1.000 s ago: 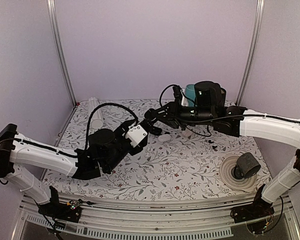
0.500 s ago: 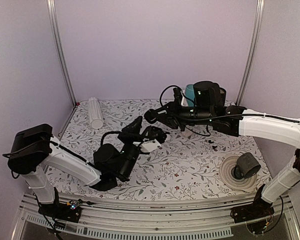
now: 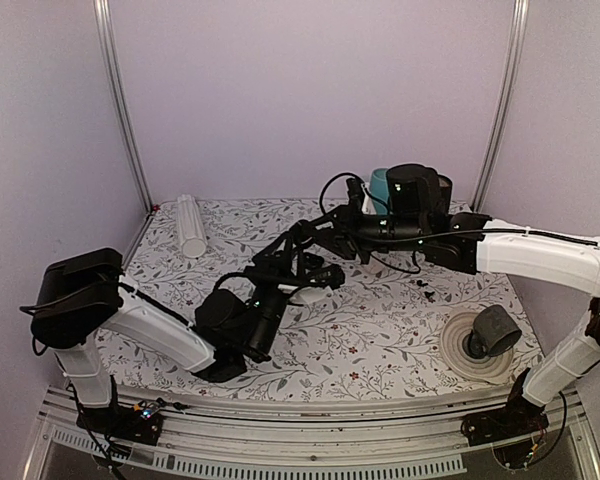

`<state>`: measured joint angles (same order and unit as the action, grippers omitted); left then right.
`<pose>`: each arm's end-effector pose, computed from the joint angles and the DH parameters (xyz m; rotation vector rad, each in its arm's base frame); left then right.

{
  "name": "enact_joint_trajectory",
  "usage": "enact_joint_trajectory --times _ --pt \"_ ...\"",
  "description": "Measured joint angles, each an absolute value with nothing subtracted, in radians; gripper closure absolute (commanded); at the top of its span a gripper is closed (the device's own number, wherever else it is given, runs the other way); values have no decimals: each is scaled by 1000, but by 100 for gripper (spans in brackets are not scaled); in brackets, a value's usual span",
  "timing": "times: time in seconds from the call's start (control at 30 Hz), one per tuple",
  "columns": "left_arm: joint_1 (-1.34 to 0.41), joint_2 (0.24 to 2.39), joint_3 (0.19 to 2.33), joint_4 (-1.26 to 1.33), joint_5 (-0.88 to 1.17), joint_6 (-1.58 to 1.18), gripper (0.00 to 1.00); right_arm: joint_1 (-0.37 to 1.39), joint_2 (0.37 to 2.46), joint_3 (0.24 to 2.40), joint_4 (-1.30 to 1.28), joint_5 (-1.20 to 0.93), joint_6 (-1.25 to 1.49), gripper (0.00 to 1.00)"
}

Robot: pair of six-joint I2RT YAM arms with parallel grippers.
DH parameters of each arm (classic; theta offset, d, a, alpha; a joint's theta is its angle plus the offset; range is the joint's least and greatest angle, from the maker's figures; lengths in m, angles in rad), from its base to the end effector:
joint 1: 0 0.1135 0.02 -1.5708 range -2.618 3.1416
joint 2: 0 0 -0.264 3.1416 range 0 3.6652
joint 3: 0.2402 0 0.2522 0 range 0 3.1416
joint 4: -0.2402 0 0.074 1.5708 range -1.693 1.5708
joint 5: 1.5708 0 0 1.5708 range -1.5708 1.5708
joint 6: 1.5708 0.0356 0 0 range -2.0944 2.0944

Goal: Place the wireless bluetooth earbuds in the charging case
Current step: Pass from the right arm to the left

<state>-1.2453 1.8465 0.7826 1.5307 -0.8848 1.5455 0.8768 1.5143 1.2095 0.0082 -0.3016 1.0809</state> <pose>0.1378 -0.3223 0.2260 0.8884 0.9735 0.7429 0.2222 0.2835 0.3292 -0.0219 2.2024 1.5297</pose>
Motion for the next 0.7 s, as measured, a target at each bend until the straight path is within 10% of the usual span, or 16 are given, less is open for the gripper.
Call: enact_joint_trajectory --times 0.7 --pt "-1246 1853 813 1531 -880 1530 71 877 1522 1190 46 -322 1100 97"
